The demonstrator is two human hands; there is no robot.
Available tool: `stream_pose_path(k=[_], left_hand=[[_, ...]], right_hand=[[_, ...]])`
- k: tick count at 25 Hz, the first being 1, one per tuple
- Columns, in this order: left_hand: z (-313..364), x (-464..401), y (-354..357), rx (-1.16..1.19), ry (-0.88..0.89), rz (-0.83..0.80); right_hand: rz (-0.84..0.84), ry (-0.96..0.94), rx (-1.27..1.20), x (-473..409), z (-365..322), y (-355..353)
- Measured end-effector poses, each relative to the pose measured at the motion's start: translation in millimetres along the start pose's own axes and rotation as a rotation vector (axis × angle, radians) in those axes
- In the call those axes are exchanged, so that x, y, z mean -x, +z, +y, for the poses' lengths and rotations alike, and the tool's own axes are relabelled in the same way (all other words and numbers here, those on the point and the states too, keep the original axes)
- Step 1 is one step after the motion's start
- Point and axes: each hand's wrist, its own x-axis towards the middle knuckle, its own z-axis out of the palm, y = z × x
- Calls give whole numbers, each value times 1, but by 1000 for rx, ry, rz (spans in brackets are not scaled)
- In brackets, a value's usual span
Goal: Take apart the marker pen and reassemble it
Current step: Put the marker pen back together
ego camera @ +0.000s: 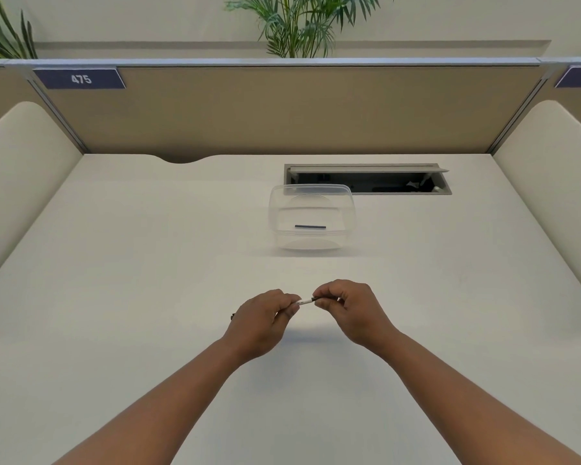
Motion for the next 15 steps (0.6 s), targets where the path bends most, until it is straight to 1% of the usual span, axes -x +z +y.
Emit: stream_pose_path(k=[4, 7, 12, 15], left_hand=[[5, -2, -3, -17, -13, 20], [7, -4, -3, -12, 0, 24], [12, -6, -3, -85, 47, 38], [11, -7, -3, -85, 47, 31]], right_hand=[[4, -19, 30, 0, 1, 1], [-1, 7, 2, 0, 0, 0], [-26, 39, 35, 0, -5, 0], [-42, 84, 22, -2, -3, 0]])
